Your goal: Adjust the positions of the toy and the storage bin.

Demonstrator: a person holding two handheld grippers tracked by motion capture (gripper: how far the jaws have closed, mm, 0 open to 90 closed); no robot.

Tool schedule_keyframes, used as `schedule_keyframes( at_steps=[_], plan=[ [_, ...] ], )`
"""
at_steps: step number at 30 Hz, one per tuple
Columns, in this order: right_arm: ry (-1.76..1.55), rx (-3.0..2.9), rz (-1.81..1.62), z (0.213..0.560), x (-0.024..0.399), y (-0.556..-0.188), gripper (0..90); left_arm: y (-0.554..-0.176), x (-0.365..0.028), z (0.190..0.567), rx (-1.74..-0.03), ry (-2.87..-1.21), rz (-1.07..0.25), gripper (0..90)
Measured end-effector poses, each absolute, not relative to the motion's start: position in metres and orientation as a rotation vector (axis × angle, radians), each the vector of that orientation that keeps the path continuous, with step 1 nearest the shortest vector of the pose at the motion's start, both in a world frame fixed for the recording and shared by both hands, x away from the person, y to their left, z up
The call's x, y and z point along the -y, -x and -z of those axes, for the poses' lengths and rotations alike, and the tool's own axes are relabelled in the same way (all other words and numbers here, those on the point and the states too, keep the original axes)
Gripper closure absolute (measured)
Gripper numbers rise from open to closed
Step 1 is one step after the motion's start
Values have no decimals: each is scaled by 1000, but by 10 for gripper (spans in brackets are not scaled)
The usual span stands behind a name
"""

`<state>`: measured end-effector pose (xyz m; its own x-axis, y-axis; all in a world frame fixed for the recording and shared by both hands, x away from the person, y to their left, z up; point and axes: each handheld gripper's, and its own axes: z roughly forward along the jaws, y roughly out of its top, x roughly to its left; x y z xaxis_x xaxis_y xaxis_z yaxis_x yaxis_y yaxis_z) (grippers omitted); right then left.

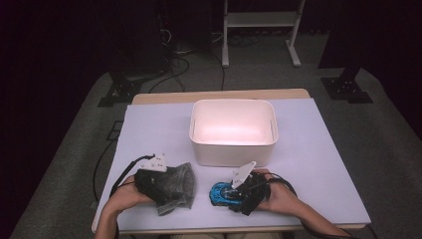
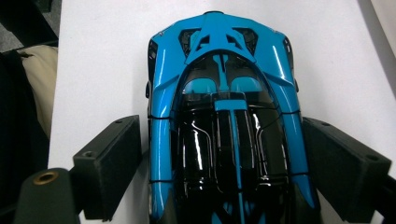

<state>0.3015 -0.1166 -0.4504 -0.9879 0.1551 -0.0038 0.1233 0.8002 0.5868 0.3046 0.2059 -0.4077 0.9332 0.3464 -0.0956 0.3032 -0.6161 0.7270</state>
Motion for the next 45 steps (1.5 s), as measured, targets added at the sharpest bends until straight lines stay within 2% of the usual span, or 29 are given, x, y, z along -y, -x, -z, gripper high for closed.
schedule_keyframes(
  at_steps=[10,14,18,45],
  plan=[
    [-243,-2941,-924,449,115,-302,153,-305,-206,409,-459,-2279,-71,98],
    [-258,-2932,-931,448,117,-302,228,-305,-206,409,-461,-2278,-69,98],
    [-246,-2935,-932,447,117,-302,244,-305,-206,409,-456,-2282,-69,99],
    [-241,-2928,-966,447,120,-305,251,-305,-209,409,-460,-2278,-68,98]
  ],
)
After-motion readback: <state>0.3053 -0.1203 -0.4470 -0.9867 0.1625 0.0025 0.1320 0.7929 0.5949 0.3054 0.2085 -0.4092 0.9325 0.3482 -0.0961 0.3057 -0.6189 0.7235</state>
